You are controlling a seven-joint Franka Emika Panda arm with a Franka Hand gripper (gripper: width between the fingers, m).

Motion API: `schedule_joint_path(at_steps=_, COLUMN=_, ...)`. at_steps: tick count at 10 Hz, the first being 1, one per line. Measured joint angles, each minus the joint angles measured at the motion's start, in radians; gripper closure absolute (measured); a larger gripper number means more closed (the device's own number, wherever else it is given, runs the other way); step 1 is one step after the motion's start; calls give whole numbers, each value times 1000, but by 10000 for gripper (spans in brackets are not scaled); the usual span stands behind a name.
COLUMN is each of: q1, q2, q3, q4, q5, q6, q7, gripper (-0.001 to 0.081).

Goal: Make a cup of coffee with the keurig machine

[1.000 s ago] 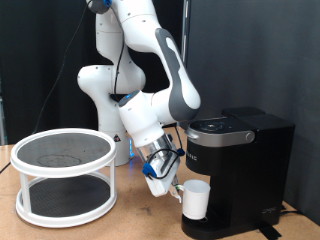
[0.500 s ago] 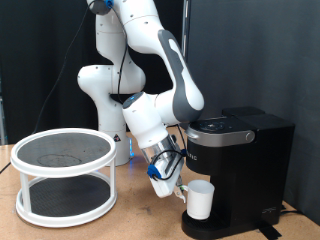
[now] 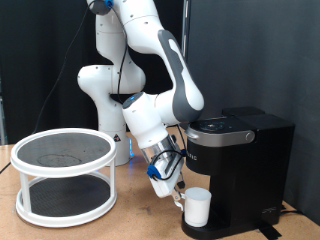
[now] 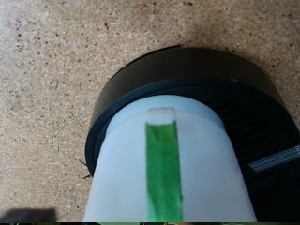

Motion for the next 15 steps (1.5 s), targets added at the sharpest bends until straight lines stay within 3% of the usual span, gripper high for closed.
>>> schedule_joint_path(at_steps=1, q1=0, q2=-2, q3=0, q4=-3, q5=0, q6=-3, q7=-1, gripper=259)
schedule_joint_path(at_steps=2, q1=-2, q2=-7, q3=-1, q4=-14, q5=-5, q6=-15, q7=-4, gripper=259)
schedule_joint_path(at_steps=3, q1=-6, q2=-18, q3=-1, q4=-33, q5=-6, q6=-36, q7=-16, gripper=116)
schedule_joint_path(at_steps=4, q1=-15, q2=-35, q3=-2, q4=-62, q5=5, q6=-63, q7=-57, gripper=85)
schedule_joint_path(at_steps=8, q1=-67, q2=-114, q3=-13, q4=-145, q5=57, q6=-145, q7=-177, gripper=72)
schedule_joint_path(at_steps=11, q1=-109, q2=-204, q3=-38, q4=-195, q5=57, q6=-228, q7=-186, gripper=72)
schedule_joint_path(at_steps=15, q1=-107, q2=-175, q3=-29, q4=-191, q5=40, q6=-195, q7=-174, gripper=72)
